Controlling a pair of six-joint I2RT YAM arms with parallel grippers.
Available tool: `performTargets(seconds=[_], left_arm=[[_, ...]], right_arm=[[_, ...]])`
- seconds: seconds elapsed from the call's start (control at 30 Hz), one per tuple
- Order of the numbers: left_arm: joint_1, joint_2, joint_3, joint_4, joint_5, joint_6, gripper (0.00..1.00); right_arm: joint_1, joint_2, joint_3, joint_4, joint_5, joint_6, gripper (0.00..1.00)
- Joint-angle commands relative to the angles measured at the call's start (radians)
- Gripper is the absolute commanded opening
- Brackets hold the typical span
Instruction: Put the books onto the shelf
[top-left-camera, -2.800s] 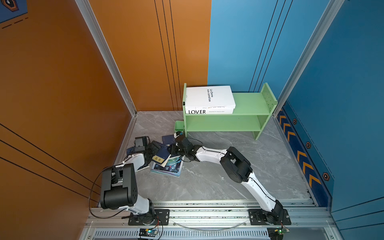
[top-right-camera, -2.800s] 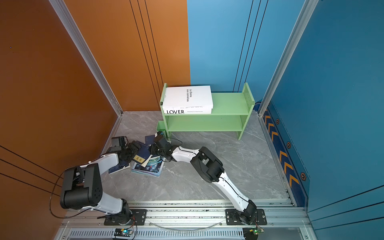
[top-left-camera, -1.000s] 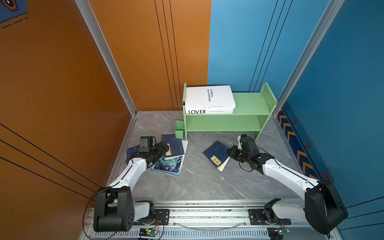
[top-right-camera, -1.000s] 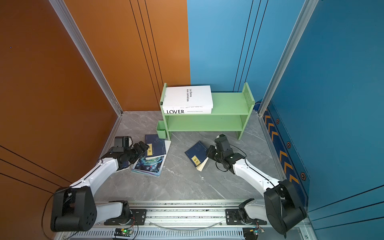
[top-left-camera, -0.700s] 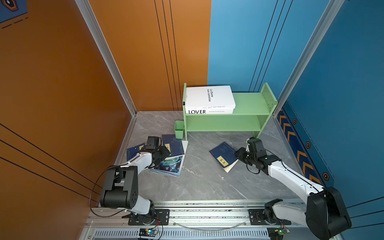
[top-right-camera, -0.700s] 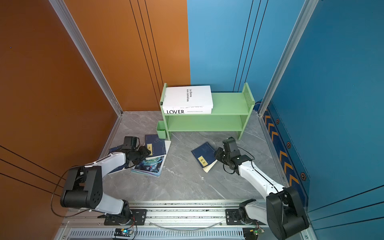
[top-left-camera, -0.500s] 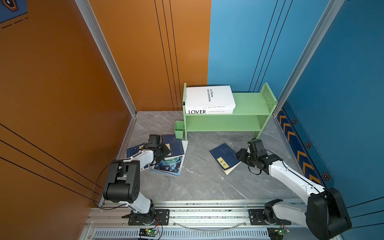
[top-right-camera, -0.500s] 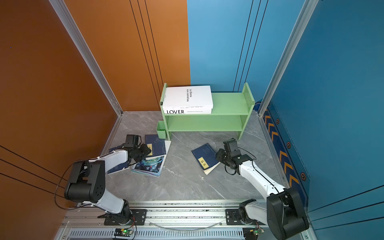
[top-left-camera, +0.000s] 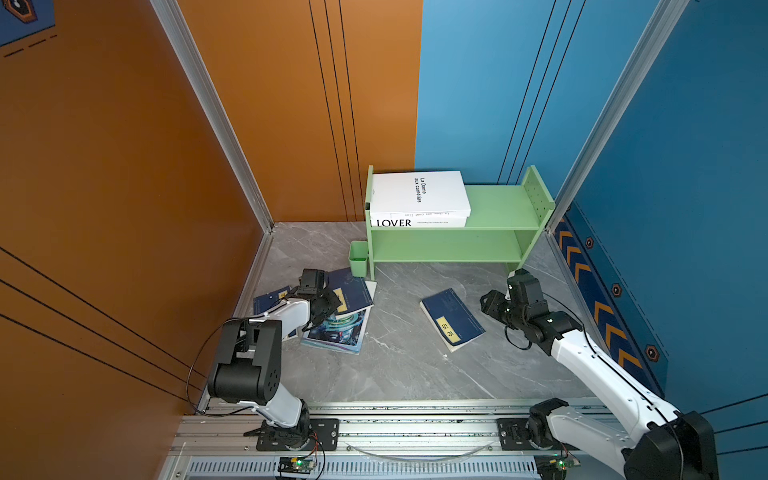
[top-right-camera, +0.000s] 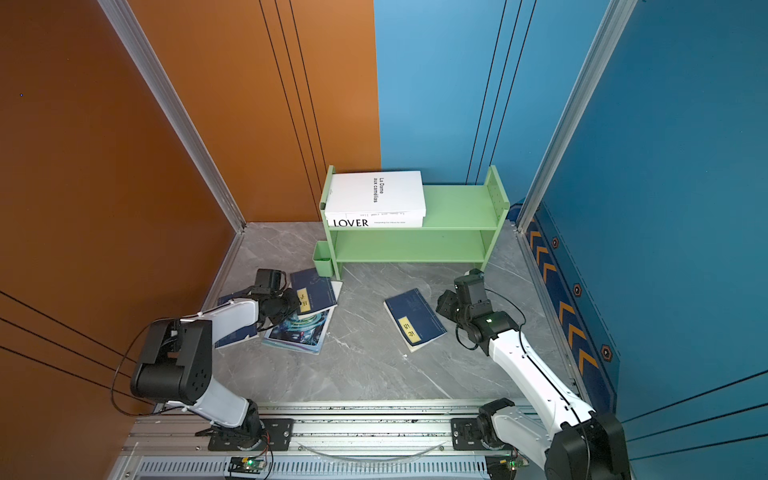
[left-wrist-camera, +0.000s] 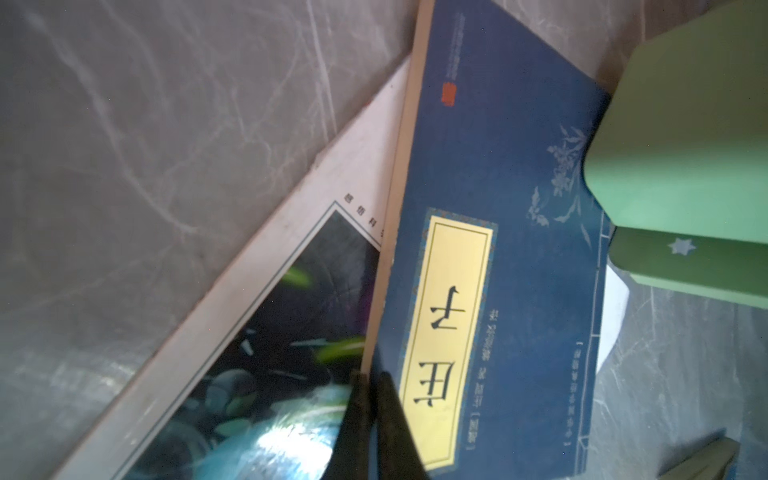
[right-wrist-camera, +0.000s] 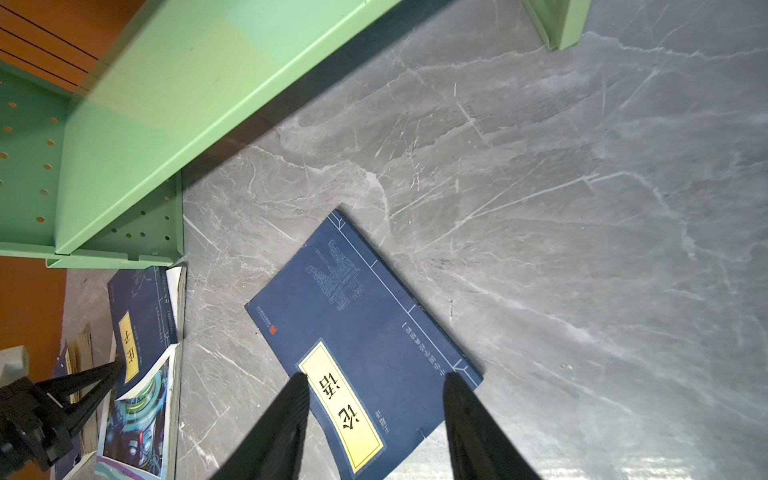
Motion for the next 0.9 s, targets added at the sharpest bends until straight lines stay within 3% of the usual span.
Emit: performTargets(seconds=[0.0, 0.37, 0.53, 0.67, 0.73, 0.87], left_arm=[[-0.014, -0.030, -0.009, 0.071, 0.045, -0.015, 0.00], [0.002, -0.247, -0.035, 0.007, 0.037, -0.040, 0.00], [0.022, -0.340, -0.064, -0.031, 0.038, -0.044, 0.00], [0.040, -0.366, -0.071, -0.102, 0.023, -0.020, 0.00], [0.051, -0.362, -0.082, -0.109, 0.026, -0.014, 0.12], [0.074, -0.336, -0.116, -0.081, 0.049, -0.009, 0.49]], right_arm=[[0.015, 0.004, 0.033, -0.029, 0.017, -0.008, 0.55], [0.182, 0.082, 0.079, 0.097, 0.036, 0.001, 0.55], [0.308, 0.195, 0.096, 0.300, 0.042, 0.005, 0.69], [0.404, 0.383, 0.188, 0.426, 0.024, -0.001, 0.77], [0.451, 0.493, 0.246, 0.480, 0.009, 0.001, 0.79], [0.520, 0.713, 0.380, 0.559, -0.014, 0.013, 0.90]])
